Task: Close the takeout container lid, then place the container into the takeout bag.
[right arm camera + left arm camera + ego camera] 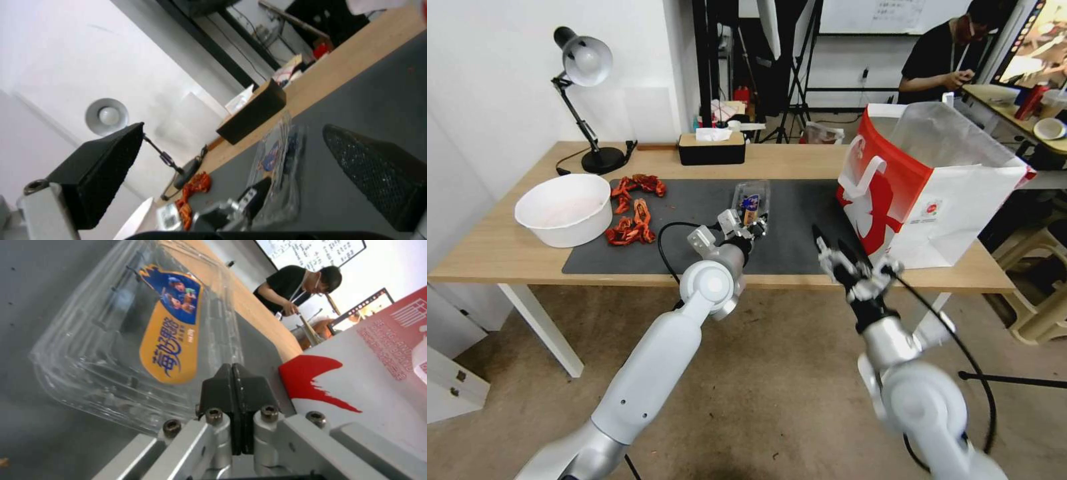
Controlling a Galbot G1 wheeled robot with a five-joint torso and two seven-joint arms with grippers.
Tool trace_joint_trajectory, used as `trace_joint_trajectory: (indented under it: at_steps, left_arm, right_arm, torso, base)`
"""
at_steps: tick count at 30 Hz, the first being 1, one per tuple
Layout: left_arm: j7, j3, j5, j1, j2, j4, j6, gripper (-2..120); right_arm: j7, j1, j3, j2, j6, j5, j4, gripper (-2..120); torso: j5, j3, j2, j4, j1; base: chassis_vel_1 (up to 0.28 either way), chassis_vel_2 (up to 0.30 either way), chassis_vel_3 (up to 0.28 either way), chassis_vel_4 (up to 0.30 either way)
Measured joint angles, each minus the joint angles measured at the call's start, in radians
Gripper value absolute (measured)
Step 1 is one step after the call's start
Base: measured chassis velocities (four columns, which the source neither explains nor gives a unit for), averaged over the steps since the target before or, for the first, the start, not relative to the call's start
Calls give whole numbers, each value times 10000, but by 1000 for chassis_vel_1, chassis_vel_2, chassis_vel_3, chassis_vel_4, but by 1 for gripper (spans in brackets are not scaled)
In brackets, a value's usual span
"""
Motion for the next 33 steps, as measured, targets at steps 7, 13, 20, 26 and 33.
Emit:
trace_joint_trajectory:
  at_steps: [7, 13, 20, 26, 33]
  left_arm:
    - [-10, -58, -15, 13, 68, 1, -43, 0]
    - [-4, -141, -17, 81, 49, 41, -85, 0]
    - [39, -327, -52, 139, 101, 50, -103, 0]
    - [72, -381, -66, 206, 115, 49, -116, 0]
    - [78, -418, -66, 260, 41, 75, -166, 0]
  right_arm:
    - [1423, 2289, -465, 132, -1609, 886, -1479, 100]
    - [2406, 4065, -968, 414, -2843, 1093, -3113, 100]
    - [3231, 5464, -1371, 874, -4649, 1311, -4582, 100]
    - [3434, 6018, -1705, 1018, -5357, 1452, -5410, 100]
    - [3486, 6694, -1971, 1302, -5817, 1820, -6456, 100]
  torso:
    - [1, 0, 0, -3, 0]
    - [0, 0, -1, 2, 2]
    - [-2, 0, 0, 0, 2]
    - [0, 0, 0, -1, 1]
    - [-1, -2, 0, -2, 0]
  base:
    - [0, 0, 0, 0]
    - [0, 0, 0, 0]
    - [0, 0, 0, 0]
    - [0, 0, 0, 0]
    - [0, 0, 0, 0]
